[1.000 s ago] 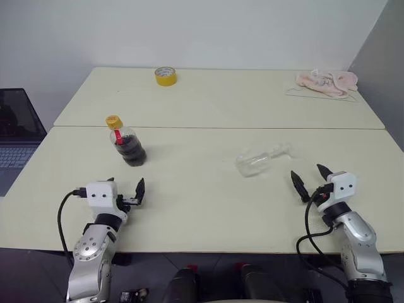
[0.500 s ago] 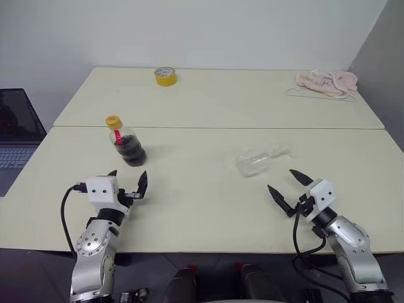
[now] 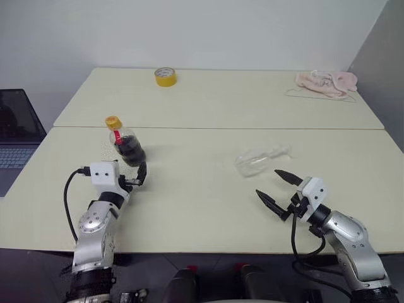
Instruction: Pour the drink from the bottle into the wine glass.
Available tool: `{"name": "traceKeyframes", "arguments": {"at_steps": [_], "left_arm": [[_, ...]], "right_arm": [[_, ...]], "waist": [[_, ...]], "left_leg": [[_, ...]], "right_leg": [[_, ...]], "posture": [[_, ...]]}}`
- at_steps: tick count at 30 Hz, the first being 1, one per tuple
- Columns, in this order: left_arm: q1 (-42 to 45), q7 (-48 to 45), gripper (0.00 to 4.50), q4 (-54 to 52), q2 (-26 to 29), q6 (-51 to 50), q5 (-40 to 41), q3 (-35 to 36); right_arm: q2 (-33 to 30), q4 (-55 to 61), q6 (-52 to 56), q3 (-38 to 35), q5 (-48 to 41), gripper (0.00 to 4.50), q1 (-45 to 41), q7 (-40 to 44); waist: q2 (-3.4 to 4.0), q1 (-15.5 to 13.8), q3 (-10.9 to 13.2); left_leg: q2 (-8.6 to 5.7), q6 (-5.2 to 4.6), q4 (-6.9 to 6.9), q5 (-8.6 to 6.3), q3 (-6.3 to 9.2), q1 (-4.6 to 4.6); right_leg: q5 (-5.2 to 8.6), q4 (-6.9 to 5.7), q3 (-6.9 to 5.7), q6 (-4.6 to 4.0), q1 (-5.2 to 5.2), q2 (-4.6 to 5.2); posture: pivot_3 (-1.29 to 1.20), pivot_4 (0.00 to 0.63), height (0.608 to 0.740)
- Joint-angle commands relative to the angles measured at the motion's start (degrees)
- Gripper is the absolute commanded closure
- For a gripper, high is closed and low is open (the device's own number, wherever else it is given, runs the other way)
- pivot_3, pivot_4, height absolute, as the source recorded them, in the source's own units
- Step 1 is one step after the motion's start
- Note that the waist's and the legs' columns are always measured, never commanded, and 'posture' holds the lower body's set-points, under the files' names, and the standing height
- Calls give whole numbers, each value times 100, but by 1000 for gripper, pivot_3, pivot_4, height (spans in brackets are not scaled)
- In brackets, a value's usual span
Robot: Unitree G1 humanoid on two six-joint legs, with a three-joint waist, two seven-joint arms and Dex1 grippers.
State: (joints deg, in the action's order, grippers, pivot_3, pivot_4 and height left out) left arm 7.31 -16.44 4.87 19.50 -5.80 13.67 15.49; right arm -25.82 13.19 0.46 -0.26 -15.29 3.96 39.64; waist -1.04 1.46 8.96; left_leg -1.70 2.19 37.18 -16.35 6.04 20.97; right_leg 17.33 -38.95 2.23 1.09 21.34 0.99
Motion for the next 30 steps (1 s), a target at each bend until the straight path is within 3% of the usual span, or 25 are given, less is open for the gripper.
{"name": "traceKeyframes", "arguments": {"at_steps": [1,18,30], "left_arm": [[260,-53,38,220,138,131,-102,-18],[1116,-114,38,1225,355,448,-252,10],[1470,-288,38,1664,500,606,-318,-50]], "right_arm": [[1,257,16,2,-104,0,-73,31],[-70,905,620,229,-464,0,-301,221],[-736,1797,1700,429,-1122,0,-840,840]], "waist": [[0,0,0],[-2,1,1],[-9,1,5]], "left_leg": [[0,0,-1,0,0,0],[1,1,-7,1,3,-3],[1,0,-9,0,8,-2]], "right_leg": [[0,1,0,0,0,0],[0,0,-2,0,2,0],[0,2,-8,0,2,1]], "posture": [[0,150,740],[0,150,740],[0,150,740]]}}
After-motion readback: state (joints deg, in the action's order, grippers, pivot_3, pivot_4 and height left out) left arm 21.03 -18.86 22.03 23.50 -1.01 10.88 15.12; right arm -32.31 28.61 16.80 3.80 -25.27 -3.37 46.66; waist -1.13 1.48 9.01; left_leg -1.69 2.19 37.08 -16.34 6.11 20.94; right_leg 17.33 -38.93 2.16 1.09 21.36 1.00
